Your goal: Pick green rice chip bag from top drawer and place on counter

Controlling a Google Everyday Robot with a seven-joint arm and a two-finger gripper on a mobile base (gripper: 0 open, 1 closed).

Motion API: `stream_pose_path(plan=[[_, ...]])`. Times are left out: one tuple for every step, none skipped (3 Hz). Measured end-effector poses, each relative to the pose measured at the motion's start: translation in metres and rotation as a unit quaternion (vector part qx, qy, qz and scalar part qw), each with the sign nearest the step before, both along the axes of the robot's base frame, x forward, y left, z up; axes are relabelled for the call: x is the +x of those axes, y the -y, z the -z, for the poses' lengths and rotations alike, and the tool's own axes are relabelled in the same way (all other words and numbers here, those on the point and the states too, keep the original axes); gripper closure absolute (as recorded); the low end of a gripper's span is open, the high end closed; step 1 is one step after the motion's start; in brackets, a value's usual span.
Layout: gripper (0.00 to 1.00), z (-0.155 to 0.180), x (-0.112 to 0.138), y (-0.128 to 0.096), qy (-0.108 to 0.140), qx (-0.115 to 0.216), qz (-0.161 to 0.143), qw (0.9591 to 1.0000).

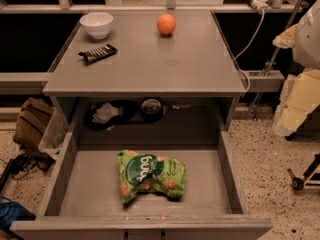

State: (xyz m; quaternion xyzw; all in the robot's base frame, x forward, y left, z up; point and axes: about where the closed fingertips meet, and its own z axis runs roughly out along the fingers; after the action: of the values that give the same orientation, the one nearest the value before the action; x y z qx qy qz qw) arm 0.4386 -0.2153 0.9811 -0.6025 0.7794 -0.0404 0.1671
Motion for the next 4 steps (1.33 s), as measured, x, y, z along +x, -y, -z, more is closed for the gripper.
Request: stream_pose_path(plan=[[0.0, 0.0, 0.0, 0.0, 0.0, 0.0, 0.0, 1.0], [0.0, 0.03, 0.013, -0.003, 0.002, 0.031, 0.002, 0.9995], [0.0, 0.085, 0.026, -0.016, 0.001, 0.076, 0.004, 0.9971], [0.0, 0.082, 0.044, -0.018, 0.038, 0.084, 0.011, 0.9956]])
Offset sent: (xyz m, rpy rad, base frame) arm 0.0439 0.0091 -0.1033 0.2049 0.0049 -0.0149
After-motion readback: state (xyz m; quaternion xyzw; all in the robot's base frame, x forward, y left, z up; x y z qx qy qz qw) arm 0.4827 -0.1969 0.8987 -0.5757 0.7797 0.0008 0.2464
